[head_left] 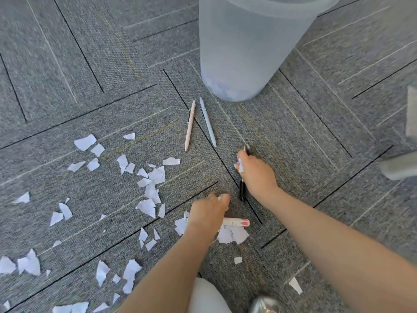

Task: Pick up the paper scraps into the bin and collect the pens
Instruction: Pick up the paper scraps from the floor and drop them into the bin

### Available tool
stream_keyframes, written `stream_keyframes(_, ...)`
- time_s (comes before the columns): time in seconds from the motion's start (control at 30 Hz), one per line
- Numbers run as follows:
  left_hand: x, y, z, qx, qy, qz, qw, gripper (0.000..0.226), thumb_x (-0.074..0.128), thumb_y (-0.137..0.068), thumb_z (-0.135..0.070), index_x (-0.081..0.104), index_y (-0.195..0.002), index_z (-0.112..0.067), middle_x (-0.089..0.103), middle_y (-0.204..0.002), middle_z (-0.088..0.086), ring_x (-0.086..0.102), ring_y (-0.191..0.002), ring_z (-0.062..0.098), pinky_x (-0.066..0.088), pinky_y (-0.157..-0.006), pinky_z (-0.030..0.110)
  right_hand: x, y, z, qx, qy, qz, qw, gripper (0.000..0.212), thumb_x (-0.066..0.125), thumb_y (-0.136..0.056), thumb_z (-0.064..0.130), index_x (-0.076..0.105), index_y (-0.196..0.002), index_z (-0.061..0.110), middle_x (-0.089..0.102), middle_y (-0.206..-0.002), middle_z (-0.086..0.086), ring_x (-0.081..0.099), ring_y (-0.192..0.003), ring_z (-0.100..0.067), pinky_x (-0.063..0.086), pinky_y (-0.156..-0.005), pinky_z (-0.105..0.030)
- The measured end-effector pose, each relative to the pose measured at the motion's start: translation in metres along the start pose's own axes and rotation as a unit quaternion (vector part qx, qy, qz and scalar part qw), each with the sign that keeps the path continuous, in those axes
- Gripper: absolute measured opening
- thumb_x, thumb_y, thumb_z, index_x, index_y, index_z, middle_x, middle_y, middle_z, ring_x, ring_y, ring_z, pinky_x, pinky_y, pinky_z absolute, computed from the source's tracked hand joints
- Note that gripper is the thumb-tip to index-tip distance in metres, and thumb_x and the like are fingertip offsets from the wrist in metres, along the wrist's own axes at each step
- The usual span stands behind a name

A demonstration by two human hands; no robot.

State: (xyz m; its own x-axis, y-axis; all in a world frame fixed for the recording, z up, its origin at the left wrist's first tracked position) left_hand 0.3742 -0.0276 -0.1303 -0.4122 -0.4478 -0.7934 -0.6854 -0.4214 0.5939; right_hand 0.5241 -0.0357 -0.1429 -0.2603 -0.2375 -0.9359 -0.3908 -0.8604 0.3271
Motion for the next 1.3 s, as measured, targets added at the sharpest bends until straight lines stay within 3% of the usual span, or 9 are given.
stream_keyframes(0.13,-0.005,0.005,-0.002,0.012,0.004,0.014,1.0,0.036,0.036,-0.09,0.006,0.032,-0.122,-0.01,0.047,-0.129,0.018,0.064,-0.085,0.03,0.025,-0.04,0.028,-0.007,0.003,0.002,0.004,0.058,0.019,0.998,0.027,0.046,-0.089,0.002,0.039,-0.114,0.013,0.059,-0.081,-0.004,0.051,-0.063,-0.023,0.028,-0.043,-0.029)
stream_keyframes(0.23,-0.005,0.003,0.001,-0.019,0.064,0.013,0.998,0.037,0.036,-0.091,0.004,0.032,-0.124,-0.011,0.053,-0.115,0.013,0.062,-0.088,0.034,0.034,-0.049,0.034,-0.015,0.002,0.005,0.006,0.081,0.036,0.996,0.028,0.042,-0.088,-0.001,0.042,-0.113,0.012,0.043,-0.064,0.0,0.047,-0.061,-0.024,0.027,-0.044,-0.028)
stream_keyframes(0.4,-0.013,0.0,0.026,-0.086,0.207,-0.042,0.974,0.021,0.029,-0.097,-0.006,0.034,-0.118,-0.009,0.054,-0.071,0.005,0.061,-0.07,0.031,0.042,-0.055,0.037,-0.021,0.006,0.002,0.031,0.018,0.048,0.998,0.019,0.043,-0.09,0.003,0.042,-0.106,0.013,0.049,-0.077,-0.001,0.046,-0.064,-0.02,0.032,-0.053,-0.028)
stream_keyframes(0.53,-0.045,-0.006,0.053,-0.093,0.32,-0.118,0.935,0.019,0.025,-0.101,-0.017,0.039,-0.11,-0.008,0.047,-0.066,0.002,0.047,-0.052,0.021,0.041,-0.049,0.038,-0.018,0.011,-0.005,0.05,-0.033,0.047,0.997,0.01,0.048,-0.089,0.006,0.043,-0.091,0.015,0.046,-0.089,-0.001,0.042,-0.061,-0.013,0.033,-0.054,-0.027)
stream_keyframes(0.67,-0.096,-0.005,0.072,-0.096,0.384,-0.165,0.903,0.02,0.023,-0.101,-0.025,0.04,-0.096,-0.015,0.047,-0.065,0.0,0.035,-0.045,0.008,0.03,-0.038,0.017,-0.035,0.006,0.0,0.063,-0.228,0.056,0.97,0.027,0.037,-0.098,0.018,0.034,-0.071,0.017,0.04,-0.086,0.001,0.039,-0.059,-0.012,0.035,-0.057,-0.027)
stream_keyframes(0.9,-0.231,0.023,0.089,-0.044,0.331,-0.243,0.911,0.023,0.024,-0.101,-0.026,0.04,-0.085,-0.019,0.044,-0.066,-0.002,0.036,-0.049,0.011,0.032,-0.043,0.022,-0.173,-0.002,0.024,-0.066,-0.393,-0.142,0.906,0.021,0.029,-0.099,0.024,0.034,-0.079,0.02,0.035,-0.078,0.004,0.033,-0.065,-0.009,0.033,-0.057,-0.021)
stream_keyframes(1.1,-0.354,-0.009,0.056,0.0,0.482,-0.322,0.815,0.023,0.025,-0.098,-0.013,0.048,-0.095,-0.01,0.044,-0.069,-0.002,0.043,-0.044,0.005,0.031,-0.043,0.016,-0.292,-0.056,0.017,-0.087,-0.452,-0.292,0.838,0.028,0.035,-0.097,0.019,0.031,-0.07,0.023,0.044,-0.075,0.003,0.041,-0.068,-0.012,0.033,-0.061,-0.02)
stream_keyframes(1.2,-0.38,-0.038,0.046,-0.066,0.604,-0.253,0.753,0.03,0.027,-0.095,-0.006,0.04,-0.07,-0.016,0.046,-0.067,-0.001,0.034,-0.047,0.008,0.028,-0.036,0.011,-0.306,-0.103,0.004,-0.015,-0.406,-0.197,0.892,0.033,0.041,-0.092,0.007,0.028,-0.063,0.016,0.036,-0.063,-0.002,0.033,-0.055,-0.015,0.025,-0.048,-0.023)
stream_keyframes(1.3,-0.381,-0.052,0.048,-0.116,0.668,-0.193,0.71,0.018,0.034,-0.093,-0.007,0.047,-0.081,-0.011,0.055,-0.085,0.008,0.046,-0.062,0.017,0.042,-0.053,0.017,-0.306,-0.116,0.0,0.036,-0.352,-0.082,0.932,0.009,0.053,-0.089,0.014,0.046,-0.085,0.009,0.041,-0.072,-0.004,0.038,-0.061,-0.017,0.03,-0.053,-0.025)
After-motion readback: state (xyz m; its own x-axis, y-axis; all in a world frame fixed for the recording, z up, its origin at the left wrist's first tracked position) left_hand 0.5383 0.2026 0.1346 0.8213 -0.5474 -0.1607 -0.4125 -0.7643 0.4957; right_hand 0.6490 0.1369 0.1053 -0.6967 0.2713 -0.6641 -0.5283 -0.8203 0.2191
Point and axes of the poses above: each hand's wrist, its own y-axis away from the middle knuckle, its own x-axis out of the palm, z = x × y, the point moved 1 cm from there along -y, towards the middle knuckle
